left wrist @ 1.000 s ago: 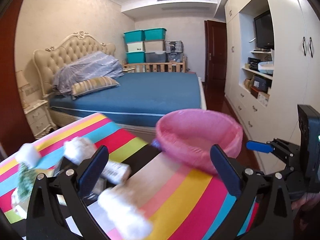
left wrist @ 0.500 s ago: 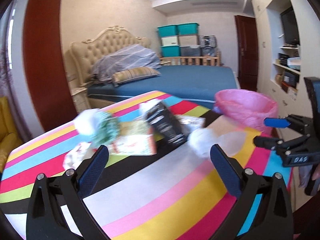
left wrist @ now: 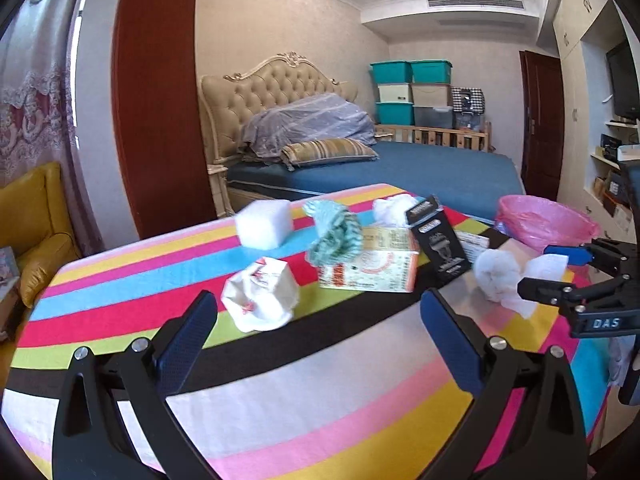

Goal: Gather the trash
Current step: 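Grasp the green striped cloth with the left gripper while the right gripper grasps the white wipe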

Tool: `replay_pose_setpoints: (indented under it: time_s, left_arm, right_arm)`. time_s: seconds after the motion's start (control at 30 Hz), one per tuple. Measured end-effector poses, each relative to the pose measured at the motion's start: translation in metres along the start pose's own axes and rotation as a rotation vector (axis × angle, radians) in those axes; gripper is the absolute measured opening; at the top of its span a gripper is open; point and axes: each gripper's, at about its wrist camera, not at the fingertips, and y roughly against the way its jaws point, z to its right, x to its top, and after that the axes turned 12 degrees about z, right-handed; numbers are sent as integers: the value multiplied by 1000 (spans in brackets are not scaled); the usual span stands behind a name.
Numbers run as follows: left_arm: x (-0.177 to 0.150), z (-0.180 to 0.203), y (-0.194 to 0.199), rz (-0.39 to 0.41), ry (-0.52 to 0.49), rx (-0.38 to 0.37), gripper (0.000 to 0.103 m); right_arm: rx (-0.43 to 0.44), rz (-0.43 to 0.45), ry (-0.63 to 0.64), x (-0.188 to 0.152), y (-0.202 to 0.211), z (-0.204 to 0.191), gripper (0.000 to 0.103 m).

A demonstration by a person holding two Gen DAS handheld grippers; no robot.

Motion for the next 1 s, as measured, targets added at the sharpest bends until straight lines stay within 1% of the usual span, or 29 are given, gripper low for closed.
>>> replay_pose_setpoints:
  time_s: [0.07, 0.3, 0.5, 0.6, 0.67, 0.7, 0.77, 0.8, 0.83, 0.87, 0.9, 0.93, 0.97, 1.0]
  left_arm:
    - [1, -6, -3, -7, 1, -1, 98]
    - [3, -24, -31, -71, 85, -28, 98]
    - [11, -17, -53, -107, 94, -64, 98]
    - [18, -10, -67, -124, 79, -62, 98]
    - [23, -7, -79, -123, 73, -63, 98]
    - [24, -7, -84, -124, 72, -60, 98]
    - [26, -6, -98, -130, 77, -73, 98]
    - [26, -5, -105, -135, 77, -77, 95]
    - [26, -4, -111, -142, 74, -80, 90]
    - [25, -2, -116, -150, 72, -82, 88]
    - [23, -1, -124, -163, 73, -86, 83]
    - [21, -1, -128, -171, 75, -91, 74]
    - [20, 0, -131, -179, 75, -95, 68]
    - [17, 2, -135, -197, 71, -101, 52]
  right_arm:
    - [-13, -24, 10, 2, -12, -4, 73]
    - [-28, -119, 11, 1, -36, -9, 66]
    - [-13, -132, -28, 7, -43, -5, 64]
    - [7, -133, -43, 8, -47, -6, 61]
    - [10, -149, -49, 7, -51, -6, 53]
    - [16, -153, -59, 6, -51, -4, 50]
    - [22, -143, -79, 7, -49, -1, 44]
    - [24, -141, -88, 6, -49, 1, 42]
    - [26, -141, -93, 6, -48, 2, 39]
    - [29, -139, -97, 6, -48, 2, 38]
    - [31, -136, -98, 6, -48, 2, 37]
    - [32, -133, -97, 6, -47, 2, 35]
    - [32, -132, -97, 6, -47, 1, 34]
    - [33, -130, -97, 6, -47, 1, 34]
